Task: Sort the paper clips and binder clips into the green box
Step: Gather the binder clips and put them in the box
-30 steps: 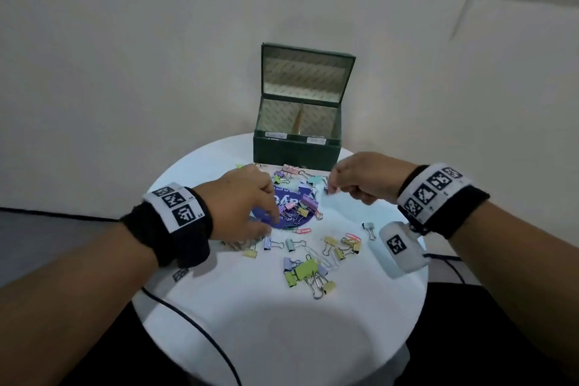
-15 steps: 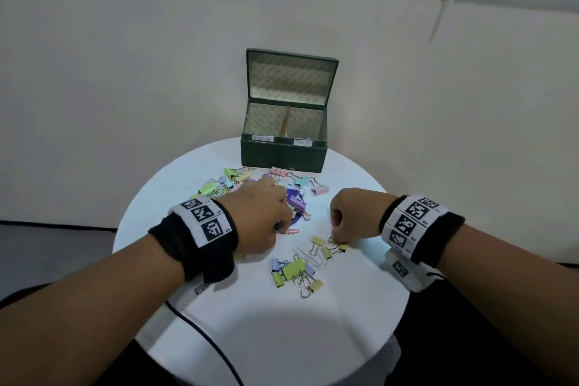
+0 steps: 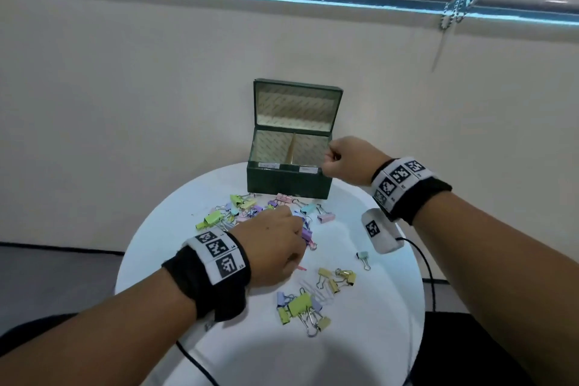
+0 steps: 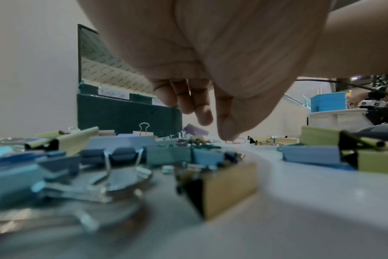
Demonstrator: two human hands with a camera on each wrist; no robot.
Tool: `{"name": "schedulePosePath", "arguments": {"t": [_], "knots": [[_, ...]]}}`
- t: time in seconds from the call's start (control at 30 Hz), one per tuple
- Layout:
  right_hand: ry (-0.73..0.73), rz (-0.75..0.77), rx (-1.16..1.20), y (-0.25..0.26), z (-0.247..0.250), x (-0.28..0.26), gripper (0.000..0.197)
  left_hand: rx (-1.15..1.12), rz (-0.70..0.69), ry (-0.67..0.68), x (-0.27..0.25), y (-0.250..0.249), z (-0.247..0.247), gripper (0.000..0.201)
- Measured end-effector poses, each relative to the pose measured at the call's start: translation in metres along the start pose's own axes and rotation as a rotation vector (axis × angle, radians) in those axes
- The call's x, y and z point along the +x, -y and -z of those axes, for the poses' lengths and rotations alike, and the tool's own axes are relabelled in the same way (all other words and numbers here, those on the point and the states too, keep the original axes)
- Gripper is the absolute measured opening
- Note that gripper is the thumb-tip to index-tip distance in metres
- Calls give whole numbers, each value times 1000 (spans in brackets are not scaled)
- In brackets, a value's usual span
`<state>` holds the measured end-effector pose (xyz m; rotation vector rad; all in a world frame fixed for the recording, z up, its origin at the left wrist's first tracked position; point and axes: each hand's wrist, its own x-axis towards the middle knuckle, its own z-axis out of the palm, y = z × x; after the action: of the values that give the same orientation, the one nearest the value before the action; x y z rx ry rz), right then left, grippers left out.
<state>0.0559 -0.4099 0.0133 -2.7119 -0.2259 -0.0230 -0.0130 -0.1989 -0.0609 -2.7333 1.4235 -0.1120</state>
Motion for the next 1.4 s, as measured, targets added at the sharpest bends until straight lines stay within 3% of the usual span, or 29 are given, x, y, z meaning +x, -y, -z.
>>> {"name": "schedulePosePath", "arguments": {"t": [0.1,0.17,0.27,0.33,0.43,0.6,0.77,0.9,1.03,1.17,1.23,1.33,1.4], "knots": [[-141,8,-12,8,8,34,10,-10,37,-74,1,0,0,27],[-112,-13,-74,12,9,50,6,6,68,-63,2,1,1,29],[-43,-34,-164,14,8,62,39,-14,111,-47,2,5,2,28],[-72,-25,-145,10,9,57,47,-21,135,-68,2,6,1,26],[-121,47,-85,0,8,24,27,-26,216,-70,4,10,8,25],[247,53,-139,-25,-11,-57,7,-181,346,-115,24,40,31,14],[270,-4,-165,-51,-36,-88,12,-257,441,-222,72,72,48,19],[346,-37,-66,-52,-46,-93,19,-226,492,-199,97,81,54,19],[400,1,-41,-46,-48,-94,27,-155,360,-145,86,63,56,17],[401,25,-68,-39,-53,-91,22,-119,107,119,51,22,49,14],[376,7,-67,-34,-55,-89,18,-88,8,241,38,7,40,25],[379,6,-7,-32,-58,-87,18,-62,-43,350,31,-8,26,42],[427,8,29,-31,-57,-88,3,-43,-22,370,30,-14,19,39]]}}
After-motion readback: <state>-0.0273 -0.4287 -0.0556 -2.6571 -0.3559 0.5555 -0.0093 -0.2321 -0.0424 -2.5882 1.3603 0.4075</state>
